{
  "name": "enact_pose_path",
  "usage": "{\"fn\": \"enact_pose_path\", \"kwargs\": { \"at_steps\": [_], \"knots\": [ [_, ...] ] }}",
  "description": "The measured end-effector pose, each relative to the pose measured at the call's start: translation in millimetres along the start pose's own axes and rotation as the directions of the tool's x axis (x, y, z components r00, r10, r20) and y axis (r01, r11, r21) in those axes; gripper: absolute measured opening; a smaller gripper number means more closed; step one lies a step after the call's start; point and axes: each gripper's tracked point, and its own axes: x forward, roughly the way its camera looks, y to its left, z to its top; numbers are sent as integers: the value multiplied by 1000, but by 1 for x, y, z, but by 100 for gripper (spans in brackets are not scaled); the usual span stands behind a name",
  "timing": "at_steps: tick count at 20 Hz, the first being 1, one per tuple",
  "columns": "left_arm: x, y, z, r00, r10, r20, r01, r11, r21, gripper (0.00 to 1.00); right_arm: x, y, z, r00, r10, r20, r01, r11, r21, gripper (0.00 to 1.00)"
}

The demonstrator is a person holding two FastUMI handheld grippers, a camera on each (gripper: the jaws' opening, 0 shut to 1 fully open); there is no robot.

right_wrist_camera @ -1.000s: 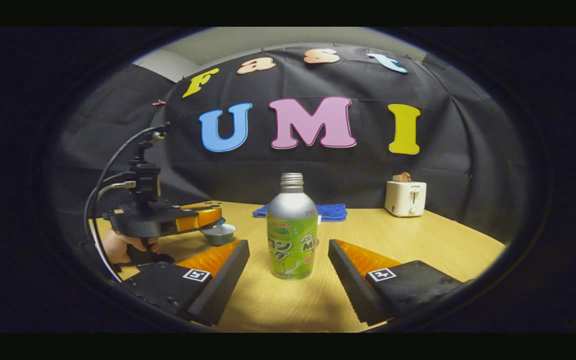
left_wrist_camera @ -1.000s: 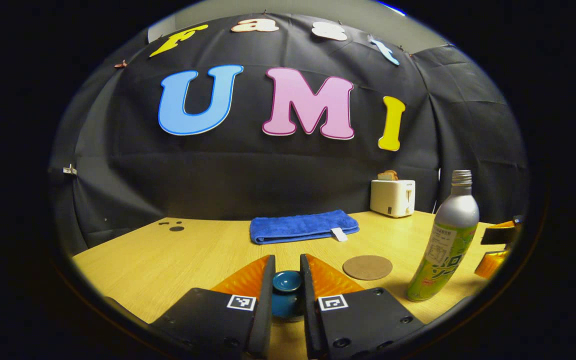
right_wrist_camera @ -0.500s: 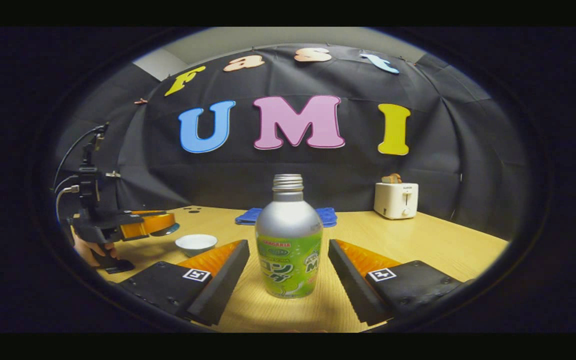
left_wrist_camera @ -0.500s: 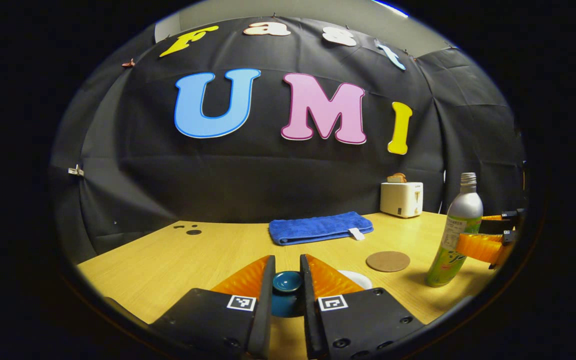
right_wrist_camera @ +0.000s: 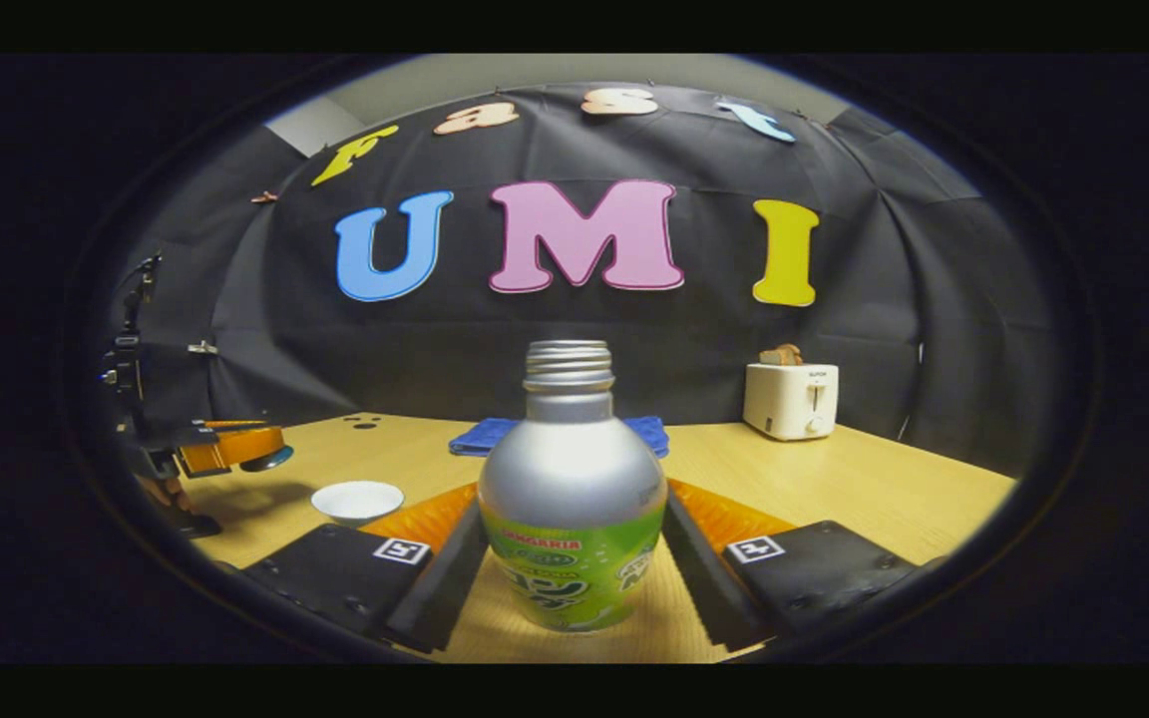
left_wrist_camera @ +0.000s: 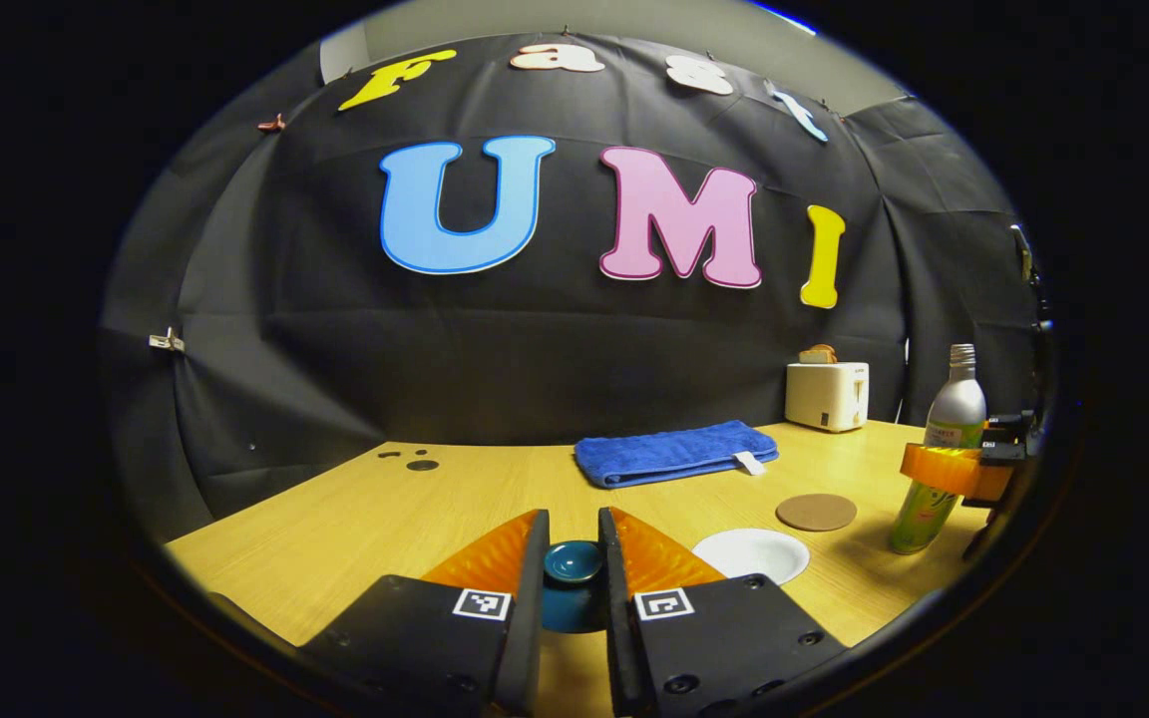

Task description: Open the teacup lid with one hand, grasp the water bottle and pour water into the teacup with the other hand; after pouring, place the water bottle on the coaster and then close the teacup lid.

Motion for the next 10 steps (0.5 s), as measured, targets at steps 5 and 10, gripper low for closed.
{"fn": "enact_pose_path", "kwargs": {
  "at_steps": [5,10],
  "knots": [
    [-1,21,-1,1000,29,-1,-29,1000,0,31,5,5,-1,1000,26,0,-26,1000,1,84],
    [-3,26,-1,999,38,-2,-38,999,-1,33,11,8,0,999,40,-8,-40,999,-18,79]
  ]
}}
